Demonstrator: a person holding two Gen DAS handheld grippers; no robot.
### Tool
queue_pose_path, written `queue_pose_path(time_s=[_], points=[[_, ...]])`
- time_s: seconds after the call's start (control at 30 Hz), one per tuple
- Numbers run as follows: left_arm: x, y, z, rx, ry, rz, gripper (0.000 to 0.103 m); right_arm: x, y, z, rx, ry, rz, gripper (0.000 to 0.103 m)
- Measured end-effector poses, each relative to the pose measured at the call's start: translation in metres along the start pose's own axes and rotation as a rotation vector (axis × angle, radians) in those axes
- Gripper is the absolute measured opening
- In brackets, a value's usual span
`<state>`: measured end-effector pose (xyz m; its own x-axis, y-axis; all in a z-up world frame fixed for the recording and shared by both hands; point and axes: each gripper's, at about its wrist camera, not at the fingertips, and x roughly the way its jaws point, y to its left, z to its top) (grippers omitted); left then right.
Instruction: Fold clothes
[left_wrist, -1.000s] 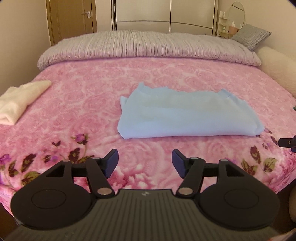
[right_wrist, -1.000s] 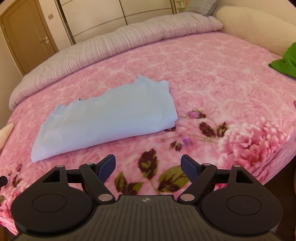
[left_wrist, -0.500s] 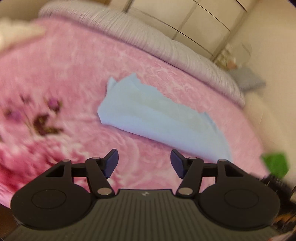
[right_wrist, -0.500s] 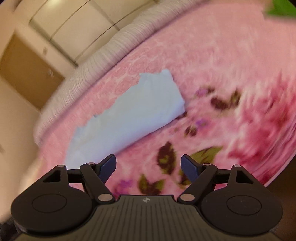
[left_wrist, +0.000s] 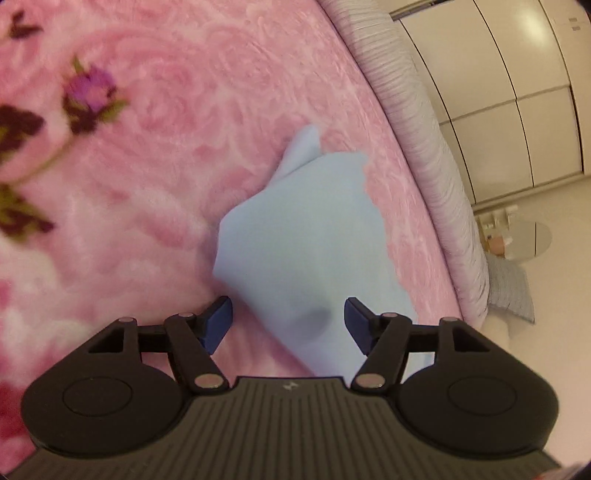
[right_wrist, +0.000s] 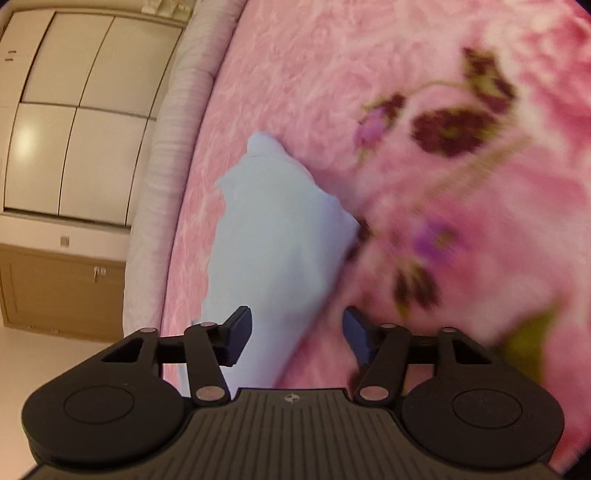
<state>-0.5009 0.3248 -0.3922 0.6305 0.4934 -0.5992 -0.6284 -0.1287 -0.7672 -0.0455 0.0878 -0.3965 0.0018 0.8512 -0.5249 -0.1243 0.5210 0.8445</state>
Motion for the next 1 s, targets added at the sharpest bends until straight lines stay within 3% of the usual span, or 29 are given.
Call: queue_pose_path(time_s=[0.07,0.1,0.13,0.17,0.27,0.4,0.67,0.73,0.77,0.8,0.83,0.87,1.0], points=[[0.007,-0.001,0.003,-0.005,-0.019,0.000,0.057,0.013,0.001,0.005,0.010,-0.023,-0.006,0.041],[0.010,-0.001,0.005,-0.008,-0.029,0.005,0.043,0.017,0.002,0.007,0.010,-0.031,-0.010,0.039],[0.012,0.001,0.005,-0.005,-0.035,0.010,0.036,0.021,0.002,0.009,0.008,-0.036,-0.014,0.029],[0.014,0.002,0.006,-0.002,-0.040,0.015,0.021,0.024,0.003,0.011,0.005,-0.042,-0.018,0.024],[0.008,0.005,0.004,0.018,-0.053,-0.009,0.010,0.022,0.004,0.014,-0.017,-0.050,-0.011,0.012],[-0.018,-0.005,-0.010,0.102,-0.081,-0.035,0.008,-0.003,0.021,0.004,-0.158,-0.083,-0.006,0.009],[-0.087,0.003,-0.071,0.210,-0.061,-0.056,0.009,-0.082,0.003,-0.002,-0.237,-0.051,-0.039,0.010],[-0.084,0.011,-0.081,0.237,-0.021,-0.001,0.014,-0.084,-0.007,-0.002,-0.262,-0.021,-0.074,0.015],[-0.083,0.015,-0.082,0.241,-0.008,0.045,0.018,-0.086,-0.014,-0.001,-0.252,-0.011,-0.098,0.025],[-0.087,0.019,-0.082,0.233,-0.008,0.063,0.021,-0.087,-0.022,0.000,-0.242,-0.001,-0.122,0.028],[-0.096,0.020,-0.081,0.244,-0.023,0.066,0.022,-0.094,-0.026,0.000,-0.233,-0.009,-0.125,0.029],[-0.105,0.020,-0.081,0.256,-0.039,0.071,0.025,-0.105,-0.027,0.000,-0.240,-0.037,-0.123,0.038],[-0.148,0.001,-0.085,0.470,-0.173,0.242,0.023,-0.143,-0.006,-0.011,-0.471,-0.169,-0.227,0.041]])
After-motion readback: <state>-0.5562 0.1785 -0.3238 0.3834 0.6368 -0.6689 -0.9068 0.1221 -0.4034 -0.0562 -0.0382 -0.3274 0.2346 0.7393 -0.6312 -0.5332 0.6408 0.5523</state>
